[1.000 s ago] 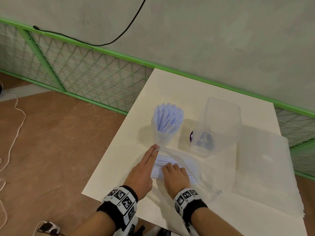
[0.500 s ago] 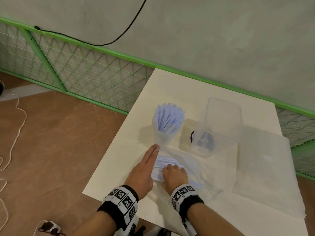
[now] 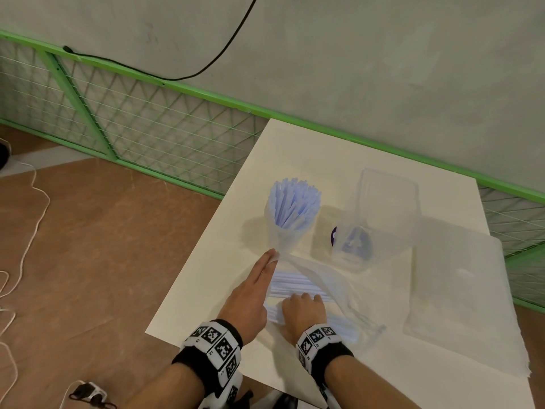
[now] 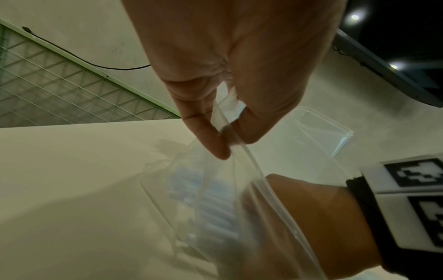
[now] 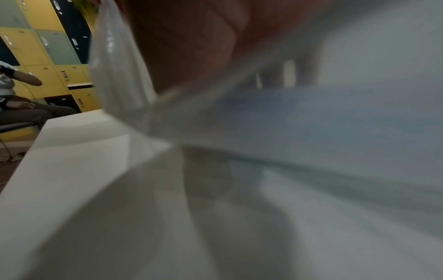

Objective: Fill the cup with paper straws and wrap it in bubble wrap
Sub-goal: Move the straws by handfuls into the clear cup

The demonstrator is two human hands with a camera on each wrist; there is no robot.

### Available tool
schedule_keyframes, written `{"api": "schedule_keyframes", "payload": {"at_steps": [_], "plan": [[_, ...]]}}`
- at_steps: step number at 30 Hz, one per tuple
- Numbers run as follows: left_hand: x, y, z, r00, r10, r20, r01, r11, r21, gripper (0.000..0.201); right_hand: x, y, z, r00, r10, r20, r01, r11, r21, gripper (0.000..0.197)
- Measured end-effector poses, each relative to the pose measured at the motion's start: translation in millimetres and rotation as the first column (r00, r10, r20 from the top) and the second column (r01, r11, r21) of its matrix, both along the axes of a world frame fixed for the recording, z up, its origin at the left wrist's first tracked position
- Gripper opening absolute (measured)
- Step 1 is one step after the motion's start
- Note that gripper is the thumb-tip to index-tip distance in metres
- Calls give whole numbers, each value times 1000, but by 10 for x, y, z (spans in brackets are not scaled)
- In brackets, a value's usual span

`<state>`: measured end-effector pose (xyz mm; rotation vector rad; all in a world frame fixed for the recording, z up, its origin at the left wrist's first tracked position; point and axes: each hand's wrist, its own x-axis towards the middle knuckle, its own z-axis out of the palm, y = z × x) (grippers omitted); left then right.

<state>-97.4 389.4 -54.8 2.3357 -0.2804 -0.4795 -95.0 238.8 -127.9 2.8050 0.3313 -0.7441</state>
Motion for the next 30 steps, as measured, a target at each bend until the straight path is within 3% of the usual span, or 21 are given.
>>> {"api": "schedule_keyframes", "payload": {"at_steps": [7,14,30], "plan": [[-11,-25,21,1000,-6,4,6,1000,-4,105,-55,-83,18,999,6,32,-9,997,73,24],[-9,-11,1,1000,-11,5,11,1000,-8,104,-106,-148,72,994,-78,82,59,974,217,34],[3,-2,24,1000,-16,23,16,1000,-8,104,-4,-108,19,991,-95,91,76,978,192,32]]}}
